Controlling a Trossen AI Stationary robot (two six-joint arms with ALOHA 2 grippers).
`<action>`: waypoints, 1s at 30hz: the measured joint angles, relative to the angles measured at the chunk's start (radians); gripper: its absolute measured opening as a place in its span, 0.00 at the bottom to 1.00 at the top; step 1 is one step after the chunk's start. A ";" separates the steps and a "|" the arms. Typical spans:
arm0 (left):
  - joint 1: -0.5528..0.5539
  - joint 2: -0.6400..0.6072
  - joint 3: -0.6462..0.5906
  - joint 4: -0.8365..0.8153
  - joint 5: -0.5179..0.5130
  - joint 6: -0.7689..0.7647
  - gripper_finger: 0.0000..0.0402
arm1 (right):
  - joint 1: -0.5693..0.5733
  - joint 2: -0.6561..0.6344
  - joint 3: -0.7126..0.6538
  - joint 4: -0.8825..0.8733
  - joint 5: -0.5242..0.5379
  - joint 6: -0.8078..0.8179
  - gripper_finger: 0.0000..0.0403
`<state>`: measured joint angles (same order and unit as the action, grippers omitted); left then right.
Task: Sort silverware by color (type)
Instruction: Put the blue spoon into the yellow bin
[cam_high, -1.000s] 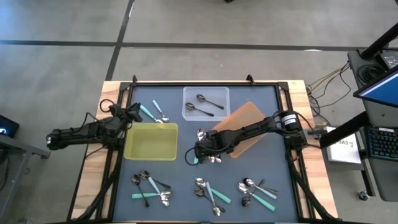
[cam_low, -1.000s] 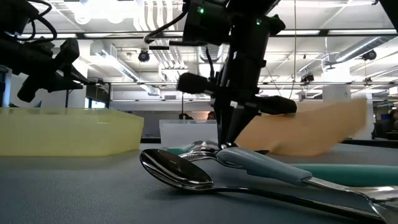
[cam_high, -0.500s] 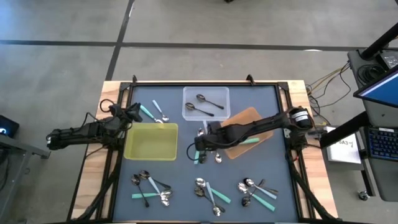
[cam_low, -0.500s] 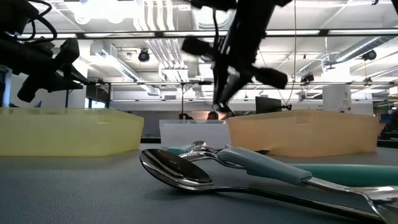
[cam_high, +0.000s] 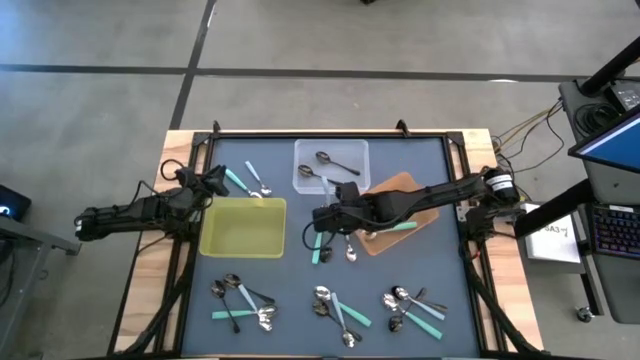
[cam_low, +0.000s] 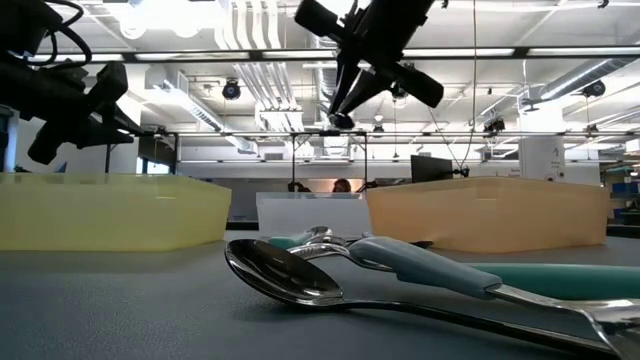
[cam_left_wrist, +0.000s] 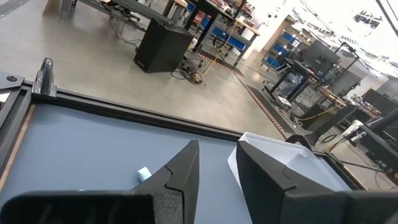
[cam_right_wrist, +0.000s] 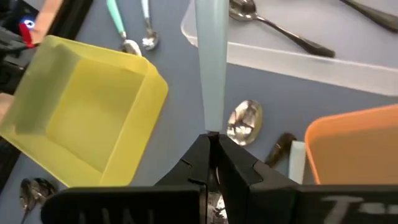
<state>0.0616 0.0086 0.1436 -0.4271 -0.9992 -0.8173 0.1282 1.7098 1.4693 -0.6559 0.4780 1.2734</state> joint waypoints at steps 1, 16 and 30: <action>0.000 0.000 0.000 0.000 0.000 0.000 0.22 | -0.001 0.000 0.000 0.006 0.001 -0.011 0.03; 0.000 0.000 0.000 0.002 -0.001 -0.014 0.22 | -0.003 0.000 0.000 0.026 0.021 -0.060 0.02; 0.001 0.035 0.005 0.115 0.365 -0.152 0.22 | -0.003 0.000 0.001 0.084 -0.007 -0.197 0.02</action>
<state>0.0628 0.0437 0.1486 -0.3125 -0.6342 -0.9697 0.1257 1.7096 1.4700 -0.5717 0.4711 1.0766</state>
